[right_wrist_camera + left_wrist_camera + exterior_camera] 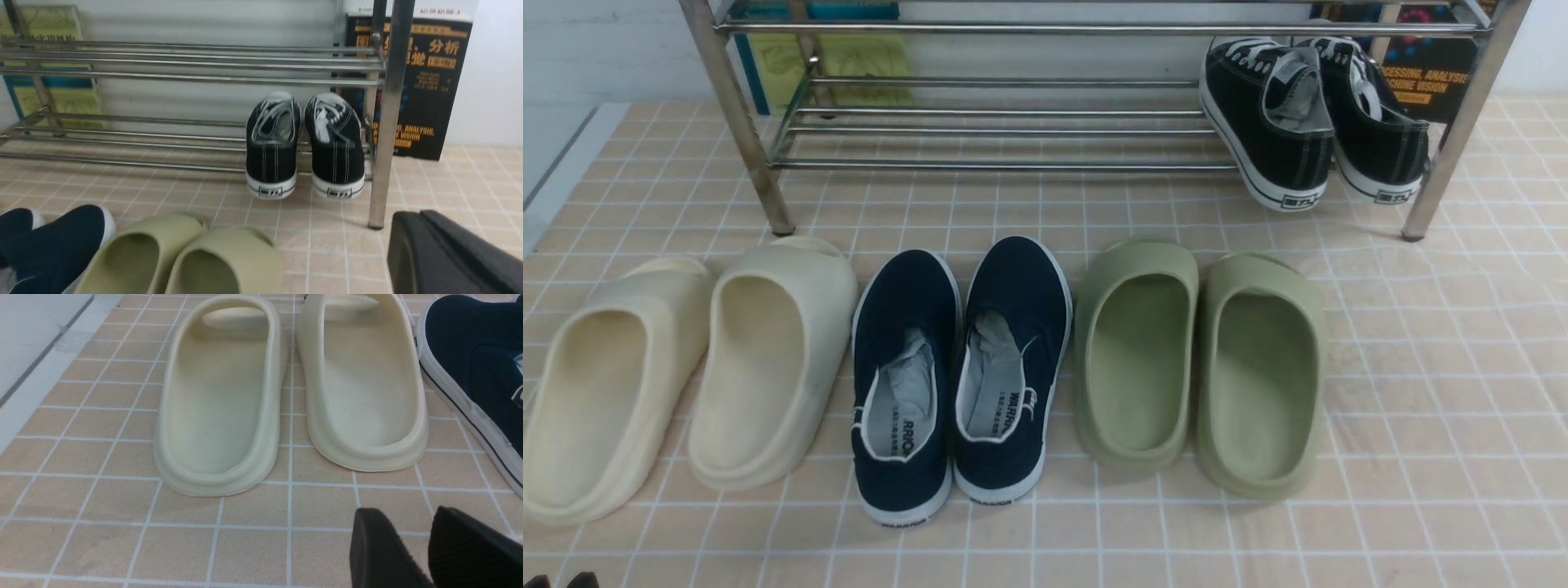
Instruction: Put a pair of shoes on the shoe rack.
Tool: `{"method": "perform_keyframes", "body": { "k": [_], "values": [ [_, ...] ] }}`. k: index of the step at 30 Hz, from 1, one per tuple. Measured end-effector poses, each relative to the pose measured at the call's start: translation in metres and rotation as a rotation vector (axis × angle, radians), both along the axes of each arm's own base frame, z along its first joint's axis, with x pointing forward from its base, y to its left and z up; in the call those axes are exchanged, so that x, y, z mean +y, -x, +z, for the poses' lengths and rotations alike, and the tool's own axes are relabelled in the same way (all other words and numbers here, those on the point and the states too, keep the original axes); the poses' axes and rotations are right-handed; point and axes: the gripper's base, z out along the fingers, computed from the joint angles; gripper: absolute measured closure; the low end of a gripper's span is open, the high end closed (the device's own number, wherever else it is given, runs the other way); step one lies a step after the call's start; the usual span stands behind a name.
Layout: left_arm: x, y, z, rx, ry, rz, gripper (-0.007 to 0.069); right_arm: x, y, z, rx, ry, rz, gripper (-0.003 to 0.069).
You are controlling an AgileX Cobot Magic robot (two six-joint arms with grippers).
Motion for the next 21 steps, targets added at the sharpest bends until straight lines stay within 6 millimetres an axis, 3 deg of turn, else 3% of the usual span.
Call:
{"method": "perform_keyframes", "body": {
  "k": [9, 21],
  "values": [
    [0.0, 0.0, 0.0, 0.0, 0.0, 0.0, 0.0384, 0.001, 0.025, -0.062, -0.174, -0.187, 0.058, 0.0651],
    [0.0, 0.0, 0.0, 0.0, 0.0, 0.0, 0.0384, -0.002, 0.029, -0.076, -0.083, -0.112, 0.021, 0.0643]
  ]
}}
